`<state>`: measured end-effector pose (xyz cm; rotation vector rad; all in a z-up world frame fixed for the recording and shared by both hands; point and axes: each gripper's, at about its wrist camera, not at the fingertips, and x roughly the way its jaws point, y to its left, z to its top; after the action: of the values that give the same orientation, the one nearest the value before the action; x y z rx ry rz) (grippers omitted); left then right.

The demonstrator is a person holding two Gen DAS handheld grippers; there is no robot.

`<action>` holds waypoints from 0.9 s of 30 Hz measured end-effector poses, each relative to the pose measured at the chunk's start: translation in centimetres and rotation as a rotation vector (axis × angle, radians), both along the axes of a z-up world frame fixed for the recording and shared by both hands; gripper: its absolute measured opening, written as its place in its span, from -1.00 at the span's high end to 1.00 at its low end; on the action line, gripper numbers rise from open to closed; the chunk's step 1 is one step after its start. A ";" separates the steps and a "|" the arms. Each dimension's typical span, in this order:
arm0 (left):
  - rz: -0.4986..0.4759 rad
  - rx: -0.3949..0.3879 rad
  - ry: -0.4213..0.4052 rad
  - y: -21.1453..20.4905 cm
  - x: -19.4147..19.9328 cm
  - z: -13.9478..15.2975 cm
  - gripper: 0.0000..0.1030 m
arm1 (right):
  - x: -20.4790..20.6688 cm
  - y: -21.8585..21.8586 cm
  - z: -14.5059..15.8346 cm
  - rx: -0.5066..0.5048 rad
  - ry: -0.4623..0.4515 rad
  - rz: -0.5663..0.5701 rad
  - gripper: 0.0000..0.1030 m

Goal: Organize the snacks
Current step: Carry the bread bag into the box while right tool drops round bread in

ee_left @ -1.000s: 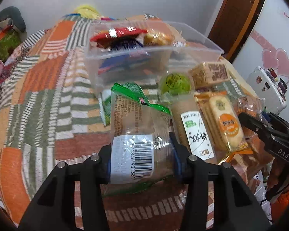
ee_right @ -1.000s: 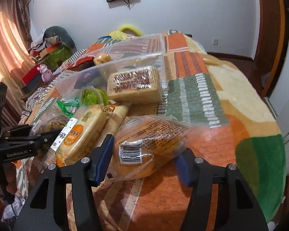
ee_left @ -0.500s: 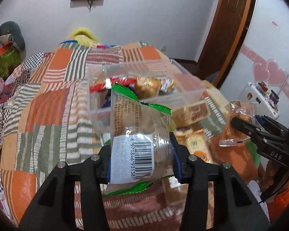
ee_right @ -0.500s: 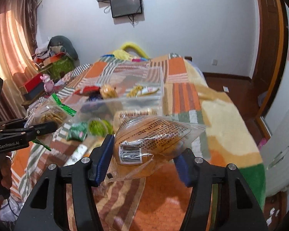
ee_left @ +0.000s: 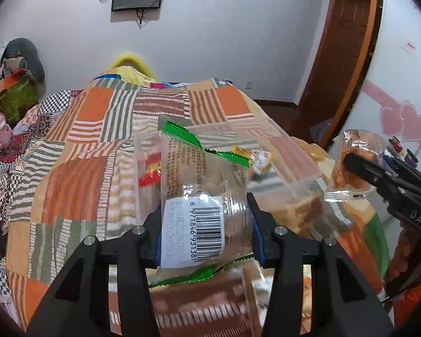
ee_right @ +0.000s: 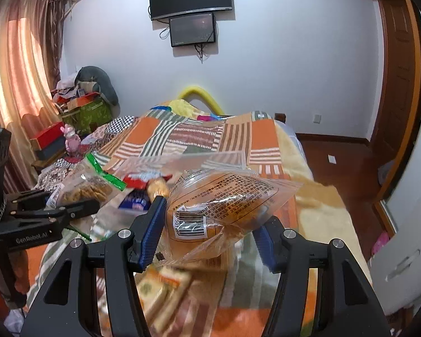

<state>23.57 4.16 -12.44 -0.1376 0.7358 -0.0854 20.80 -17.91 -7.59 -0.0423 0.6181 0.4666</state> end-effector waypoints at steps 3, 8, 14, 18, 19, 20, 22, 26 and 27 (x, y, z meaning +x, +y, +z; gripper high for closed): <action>0.017 0.003 0.015 0.7 1.7 -0.6 0.09 | 1.5 0.8 -0.3 -0.005 0.007 0.005 -0.07; 0.047 0.001 0.059 1.7 4.3 -2.3 0.09 | 3.8 2.2 -1.3 -0.036 0.035 0.021 -0.07; 0.061 -0.014 0.072 2.3 6.3 -3.5 0.09 | 6.2 3.2 -3.1 -0.075 0.107 0.036 -0.07; 0.061 0.011 0.059 2.1 7.2 -3.6 0.09 | 6.9 3.8 -3.9 -0.104 0.144 0.060 -0.07; 0.063 0.026 0.063 2.1 7.7 -3.8 0.08 | 6.9 3.9 -4.1 -0.113 0.150 0.066 -0.07; 0.068 0.035 0.068 2.1 8.0 -4.0 0.08 | 7.0 4.0 -4.3 -0.124 0.156 0.069 -0.08; 0.070 0.044 0.082 2.1 8.5 -4.5 0.08 | 7.1 4.0 -4.5 -0.137 0.166 0.075 -0.08; 0.061 0.055 0.096 1.9 8.4 -5.2 0.07 | 6.8 4.2 -4.7 -0.163 0.176 0.092 -0.10; 0.063 0.061 0.097 1.8 8.2 -5.3 0.03 | 6.7 4.2 -4.7 -0.167 0.175 0.092 -0.11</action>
<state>31.78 5.98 -17.76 -0.1068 0.8290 0.0036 27.53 -13.72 -12.26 -0.1911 0.8291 0.5104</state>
